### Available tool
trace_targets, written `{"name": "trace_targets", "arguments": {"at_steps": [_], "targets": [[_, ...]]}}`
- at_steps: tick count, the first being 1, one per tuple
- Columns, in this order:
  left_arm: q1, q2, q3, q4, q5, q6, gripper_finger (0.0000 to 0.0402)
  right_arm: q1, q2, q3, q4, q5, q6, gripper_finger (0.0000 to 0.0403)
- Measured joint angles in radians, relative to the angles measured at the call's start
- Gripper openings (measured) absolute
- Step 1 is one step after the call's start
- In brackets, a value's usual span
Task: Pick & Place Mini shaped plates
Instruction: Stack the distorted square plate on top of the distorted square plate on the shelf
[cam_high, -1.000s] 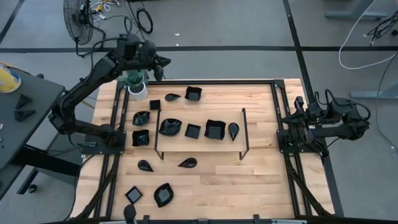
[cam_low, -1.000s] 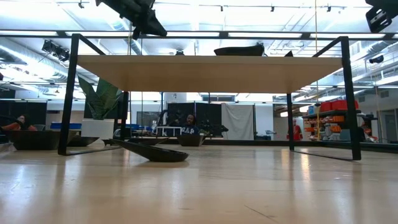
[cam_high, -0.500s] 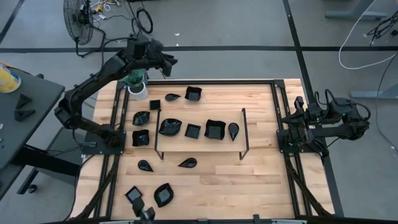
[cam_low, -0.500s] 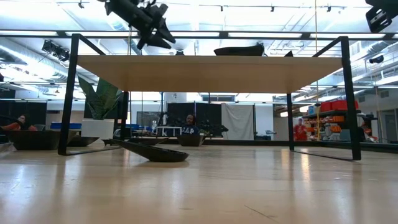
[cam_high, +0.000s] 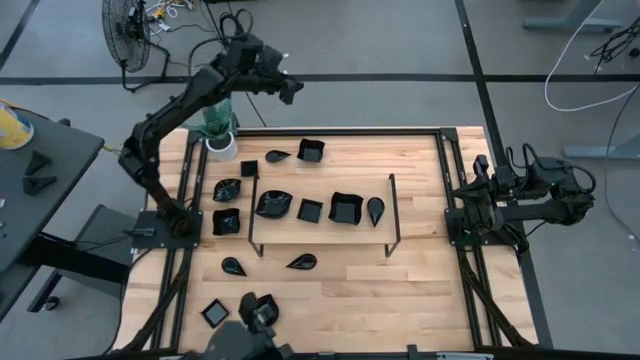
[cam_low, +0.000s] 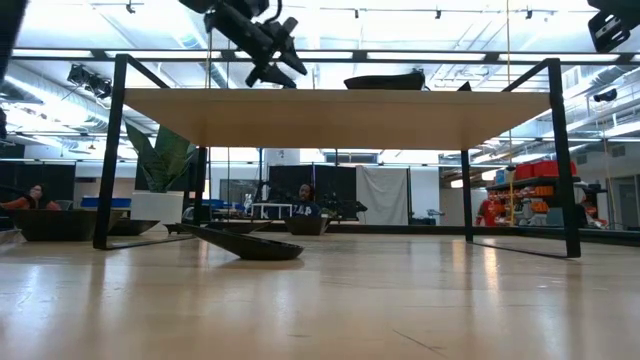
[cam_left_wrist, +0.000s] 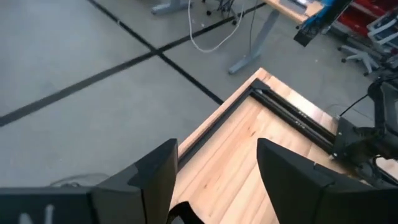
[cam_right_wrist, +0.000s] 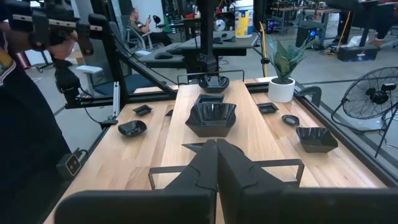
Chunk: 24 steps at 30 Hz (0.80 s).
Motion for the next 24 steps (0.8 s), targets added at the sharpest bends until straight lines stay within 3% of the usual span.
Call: {"name": "trace_targets", "arguments": {"at_steps": [6,24], "targets": [[0.005,0.115,0.091,-0.12,0.042,-0.002,0.0218,0.0,0.0,0.0,0.0,0.0,0.0,0.0005],[0.001,0.303,0.093,-0.271,0.058,-0.021,0.0218,0.0,0.0,0.0,0.0,0.0,0.0,0.0005]]}}
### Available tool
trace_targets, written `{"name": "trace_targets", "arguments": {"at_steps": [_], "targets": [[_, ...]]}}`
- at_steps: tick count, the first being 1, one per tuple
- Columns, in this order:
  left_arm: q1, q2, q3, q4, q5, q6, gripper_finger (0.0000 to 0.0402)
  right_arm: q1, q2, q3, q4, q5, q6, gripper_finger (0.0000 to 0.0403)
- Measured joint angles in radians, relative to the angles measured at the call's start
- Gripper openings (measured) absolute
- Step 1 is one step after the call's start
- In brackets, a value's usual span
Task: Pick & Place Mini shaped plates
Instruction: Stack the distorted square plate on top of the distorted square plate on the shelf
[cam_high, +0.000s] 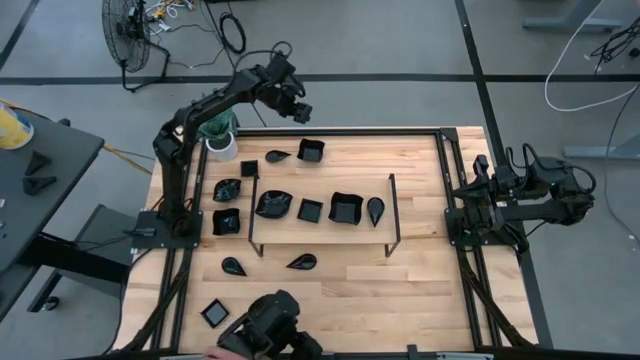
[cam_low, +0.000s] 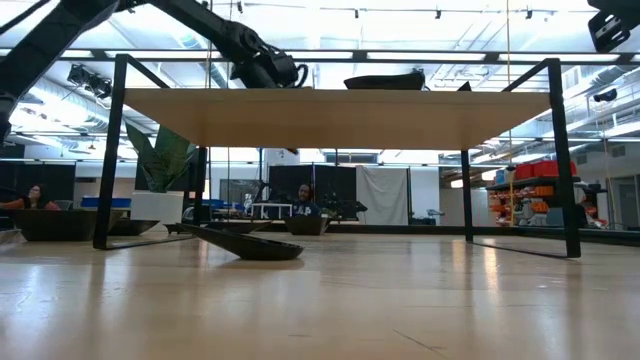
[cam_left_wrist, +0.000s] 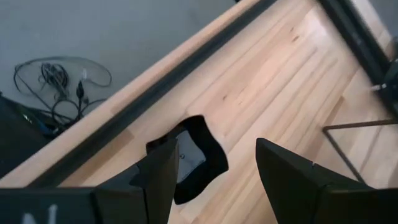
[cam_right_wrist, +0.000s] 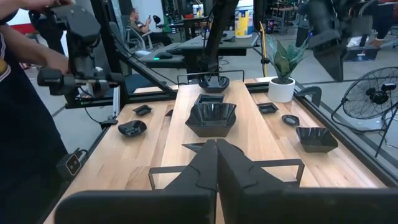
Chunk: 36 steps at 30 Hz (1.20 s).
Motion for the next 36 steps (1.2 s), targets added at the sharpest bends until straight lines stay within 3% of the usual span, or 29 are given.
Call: {"name": "trace_targets", "arguments": {"at_steps": [19,36], "targets": [[-0.1,0.146,0.0,-0.127,-0.248,-0.037,0.0217,0.0,0.0,0.0,0.0,0.0,0.0,0.0005],[-0.105,0.243,0.0,-0.107,-0.262,-0.051,0.0217,0.0,0.0,0.0,0.0,0.0,0.0,0.0005]]}}
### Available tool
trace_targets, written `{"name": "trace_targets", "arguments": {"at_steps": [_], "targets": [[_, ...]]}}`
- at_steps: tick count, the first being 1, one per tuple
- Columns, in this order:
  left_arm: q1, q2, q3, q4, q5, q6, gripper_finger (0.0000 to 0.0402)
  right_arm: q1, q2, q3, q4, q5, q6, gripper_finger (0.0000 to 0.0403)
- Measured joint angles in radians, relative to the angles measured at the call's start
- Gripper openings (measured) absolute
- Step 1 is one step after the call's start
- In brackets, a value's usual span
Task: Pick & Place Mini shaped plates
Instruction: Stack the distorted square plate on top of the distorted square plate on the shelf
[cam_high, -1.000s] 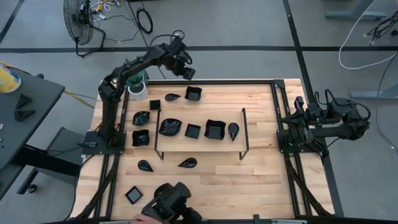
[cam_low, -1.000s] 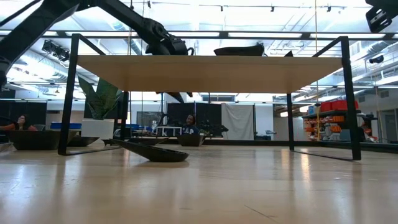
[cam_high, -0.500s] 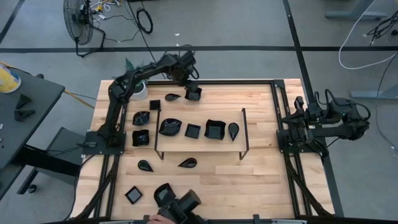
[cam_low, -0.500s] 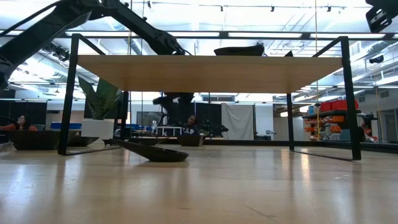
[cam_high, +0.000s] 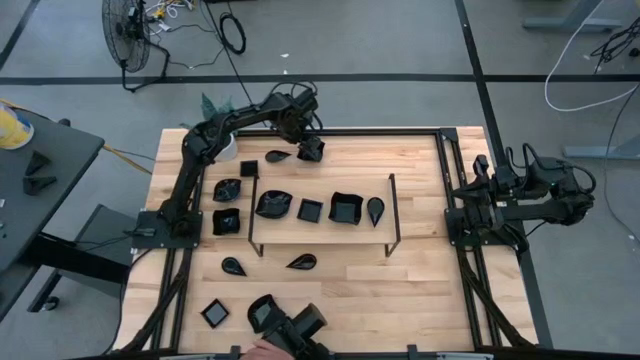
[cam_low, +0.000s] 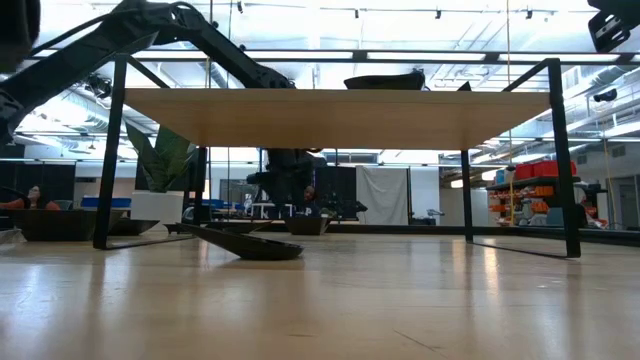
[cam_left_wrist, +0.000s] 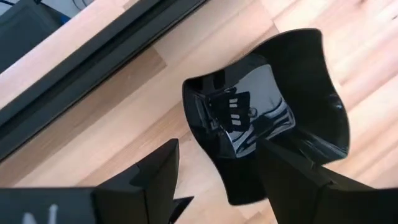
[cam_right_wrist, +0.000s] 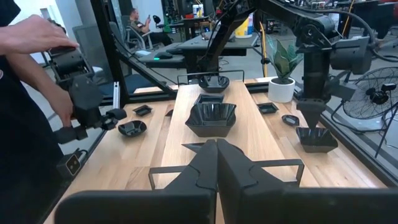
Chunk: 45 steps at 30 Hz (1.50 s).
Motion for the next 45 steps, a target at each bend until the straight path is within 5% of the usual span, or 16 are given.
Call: {"name": "trace_targets", "arguments": {"at_steps": [15,29,45], "targets": [[0.003,0.05,-0.003,0.025,-0.008,0.0,0.0211,0.0,0.0,0.0,0.0,0.0,0.0,0.0005],[0.007,0.05,-0.003,0.032,-0.008,0.001,0.0121,0.0,0.0,0.0,0.0,0.0,0.0,0.0005],[0.007,0.049,-0.003,0.032,-0.007,0.003,0.0061,0.0,0.0,0.0,0.0,0.0,0.0,0.0005]]}}
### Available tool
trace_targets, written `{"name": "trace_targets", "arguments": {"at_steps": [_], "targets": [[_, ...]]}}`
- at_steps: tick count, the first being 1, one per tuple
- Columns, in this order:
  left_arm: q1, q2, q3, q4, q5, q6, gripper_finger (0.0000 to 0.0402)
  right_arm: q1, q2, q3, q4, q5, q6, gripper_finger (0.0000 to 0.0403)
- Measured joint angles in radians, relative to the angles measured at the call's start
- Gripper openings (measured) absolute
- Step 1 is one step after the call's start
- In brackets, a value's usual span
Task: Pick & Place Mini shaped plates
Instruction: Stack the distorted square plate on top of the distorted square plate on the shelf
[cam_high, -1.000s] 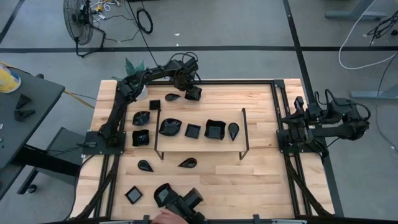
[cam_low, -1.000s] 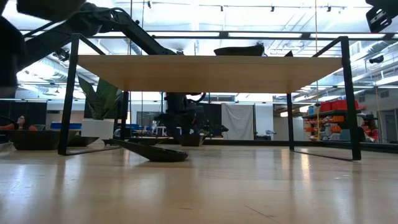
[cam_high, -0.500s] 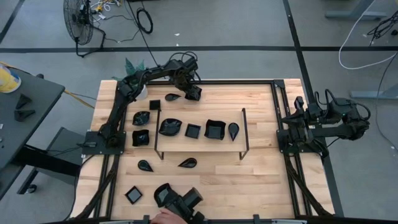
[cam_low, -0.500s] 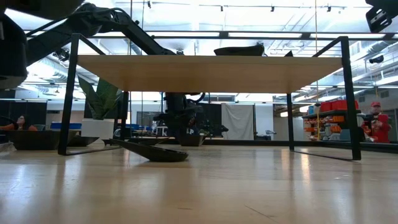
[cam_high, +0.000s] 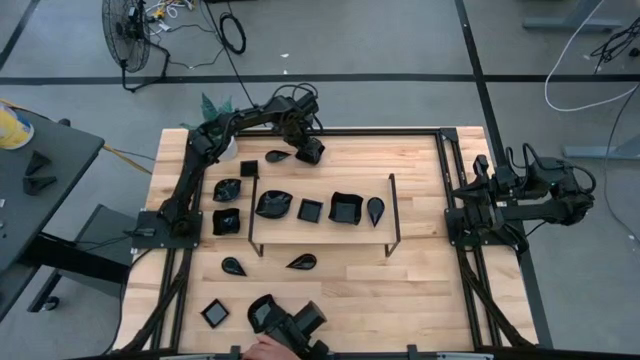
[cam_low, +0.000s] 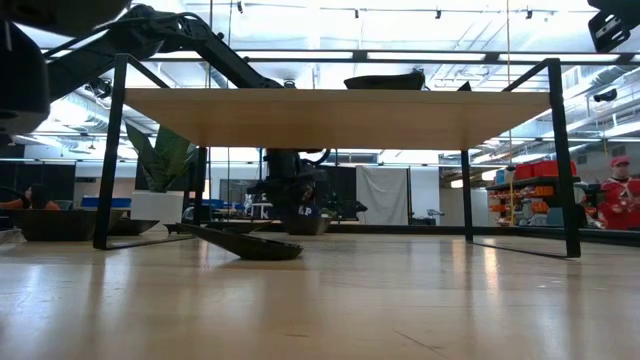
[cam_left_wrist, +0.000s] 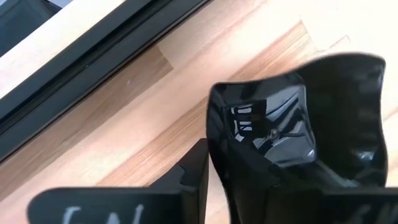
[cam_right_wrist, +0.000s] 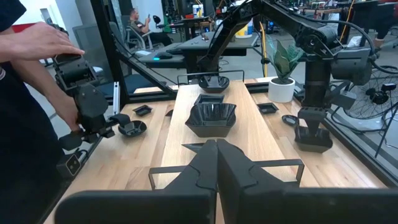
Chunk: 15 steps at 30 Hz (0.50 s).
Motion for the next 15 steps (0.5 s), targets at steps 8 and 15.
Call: {"name": "trace_targets", "arguments": {"at_steps": [8,15], "targets": [[0.0,0.0,0.0,0.0,0.001,0.0,0.0037,0.0,0.0,0.0,0.0,0.0,0.0,0.0005],[0.0,-0.002,0.0,0.002,0.003,0.008,0.0017,0.0,0.0,0.0,0.0,0.0,0.0,0.0005]]}}
